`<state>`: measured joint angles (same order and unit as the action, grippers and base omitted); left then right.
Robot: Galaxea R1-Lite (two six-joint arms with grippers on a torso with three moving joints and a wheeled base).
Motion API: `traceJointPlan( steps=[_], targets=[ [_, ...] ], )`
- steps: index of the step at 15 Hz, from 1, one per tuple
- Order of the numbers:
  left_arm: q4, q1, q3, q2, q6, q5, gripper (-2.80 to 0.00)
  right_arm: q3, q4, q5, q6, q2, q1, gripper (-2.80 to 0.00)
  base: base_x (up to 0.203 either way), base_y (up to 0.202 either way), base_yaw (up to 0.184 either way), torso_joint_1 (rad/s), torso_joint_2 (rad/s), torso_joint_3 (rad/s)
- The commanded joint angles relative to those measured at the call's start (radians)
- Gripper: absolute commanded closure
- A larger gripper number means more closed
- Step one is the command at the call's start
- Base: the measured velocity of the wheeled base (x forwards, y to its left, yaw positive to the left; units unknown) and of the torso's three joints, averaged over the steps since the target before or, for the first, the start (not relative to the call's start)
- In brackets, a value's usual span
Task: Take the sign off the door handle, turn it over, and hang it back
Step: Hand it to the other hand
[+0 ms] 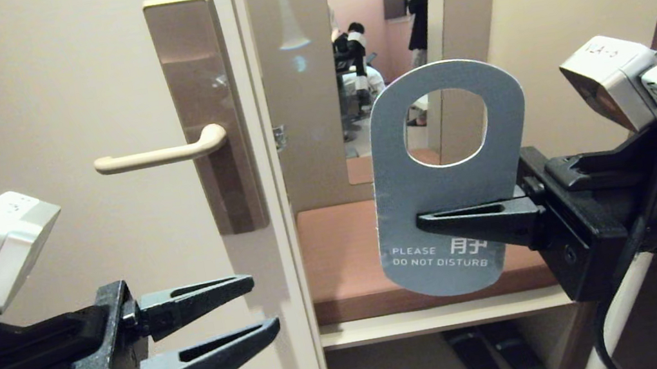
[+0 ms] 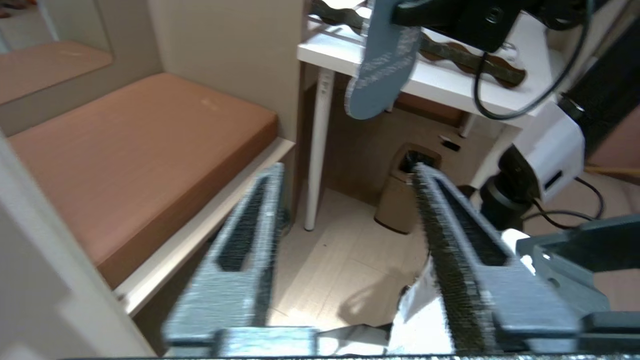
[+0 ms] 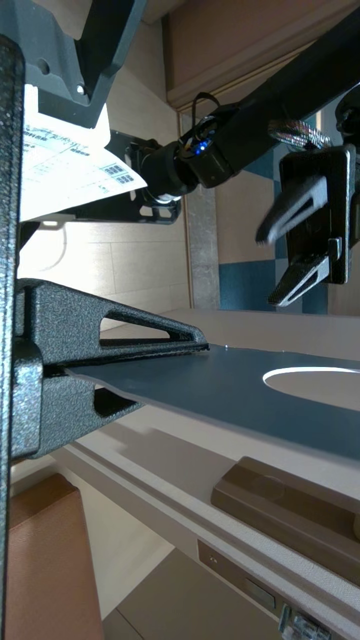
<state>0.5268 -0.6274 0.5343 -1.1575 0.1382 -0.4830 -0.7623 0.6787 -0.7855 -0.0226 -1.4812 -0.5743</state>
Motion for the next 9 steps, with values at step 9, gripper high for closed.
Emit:
traceJointPlan(
  steps=[9],
  targets=[
    [0.086, -0.075, -0.007, -0.053, 0.008, -0.003, -2.80, -0.023, 0.013, -0.054, 0.000, -0.026, -0.060, 0.00, 0.000, 0.000, 0.000, 0.000, 0.00, 0.000]
  ],
)
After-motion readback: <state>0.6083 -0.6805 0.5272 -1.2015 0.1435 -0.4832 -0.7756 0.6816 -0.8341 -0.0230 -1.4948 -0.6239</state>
